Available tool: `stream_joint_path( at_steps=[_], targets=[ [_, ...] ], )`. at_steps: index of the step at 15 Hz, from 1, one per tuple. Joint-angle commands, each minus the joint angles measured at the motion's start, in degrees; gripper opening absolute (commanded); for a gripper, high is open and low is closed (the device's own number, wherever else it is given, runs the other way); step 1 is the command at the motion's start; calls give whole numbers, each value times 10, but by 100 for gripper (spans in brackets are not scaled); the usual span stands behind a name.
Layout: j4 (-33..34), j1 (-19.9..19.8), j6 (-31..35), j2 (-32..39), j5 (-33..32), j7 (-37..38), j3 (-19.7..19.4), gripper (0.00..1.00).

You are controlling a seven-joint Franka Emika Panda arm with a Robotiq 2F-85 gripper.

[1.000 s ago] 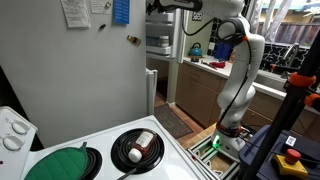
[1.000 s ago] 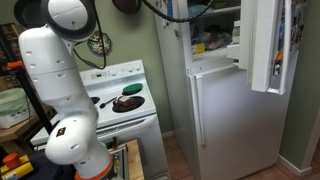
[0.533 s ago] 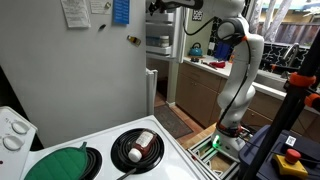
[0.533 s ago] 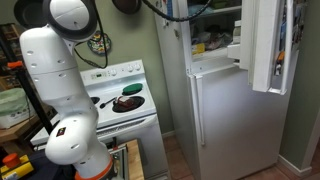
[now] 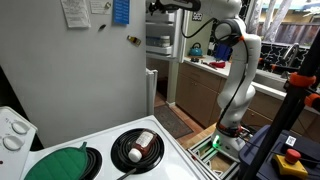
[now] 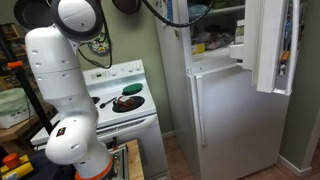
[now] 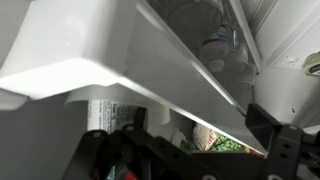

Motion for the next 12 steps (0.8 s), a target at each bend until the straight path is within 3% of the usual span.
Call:
stream_joint_path(
  at_steps=[1,8,10,12],
  targets=[
    [37,6,-38,20,-18,61,-1,100],
    [72,6,-48,33,-18,135,-1,100],
    [78,7,-47,35,-24,153,-1,89],
    [83,8,-46,38,-38,174,-3,87]
  ],
)
